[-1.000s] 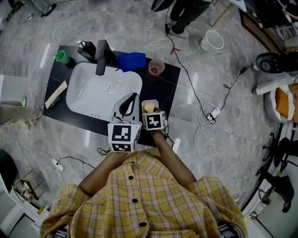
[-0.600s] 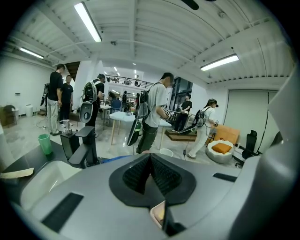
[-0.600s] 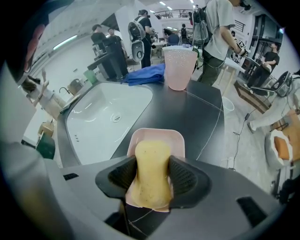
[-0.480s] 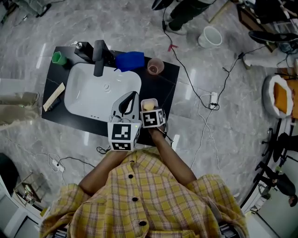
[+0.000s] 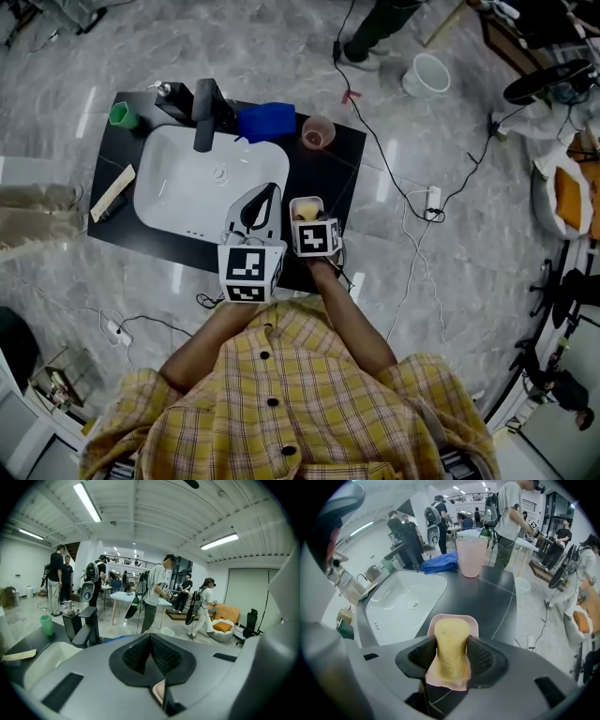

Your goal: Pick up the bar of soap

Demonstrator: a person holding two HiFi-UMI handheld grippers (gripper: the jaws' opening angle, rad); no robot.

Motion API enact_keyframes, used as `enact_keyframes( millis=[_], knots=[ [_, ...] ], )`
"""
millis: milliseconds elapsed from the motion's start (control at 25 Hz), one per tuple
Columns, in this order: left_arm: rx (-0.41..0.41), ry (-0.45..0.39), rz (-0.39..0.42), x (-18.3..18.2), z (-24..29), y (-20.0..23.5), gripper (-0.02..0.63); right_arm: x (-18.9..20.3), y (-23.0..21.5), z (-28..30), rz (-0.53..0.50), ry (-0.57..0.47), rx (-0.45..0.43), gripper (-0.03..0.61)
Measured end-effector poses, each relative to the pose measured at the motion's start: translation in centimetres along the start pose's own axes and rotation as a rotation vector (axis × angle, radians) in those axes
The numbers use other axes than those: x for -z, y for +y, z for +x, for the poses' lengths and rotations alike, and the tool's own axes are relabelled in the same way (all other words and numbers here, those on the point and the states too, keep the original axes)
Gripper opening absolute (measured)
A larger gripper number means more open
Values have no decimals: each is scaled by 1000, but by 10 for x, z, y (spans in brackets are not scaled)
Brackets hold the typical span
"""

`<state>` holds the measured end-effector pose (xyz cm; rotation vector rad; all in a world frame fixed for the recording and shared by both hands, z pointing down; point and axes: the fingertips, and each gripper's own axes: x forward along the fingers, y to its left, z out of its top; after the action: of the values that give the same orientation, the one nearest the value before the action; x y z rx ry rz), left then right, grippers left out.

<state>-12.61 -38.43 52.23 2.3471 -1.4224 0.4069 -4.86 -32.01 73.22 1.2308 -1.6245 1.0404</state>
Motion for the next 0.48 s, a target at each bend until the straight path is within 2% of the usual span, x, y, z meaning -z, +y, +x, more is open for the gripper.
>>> enact_keyframes(
  millis=[480],
  knots=[
    [-7, -19, 22, 1, -14, -15, 11, -1, 2, -29, 0, -150, -25, 212]
  ],
)
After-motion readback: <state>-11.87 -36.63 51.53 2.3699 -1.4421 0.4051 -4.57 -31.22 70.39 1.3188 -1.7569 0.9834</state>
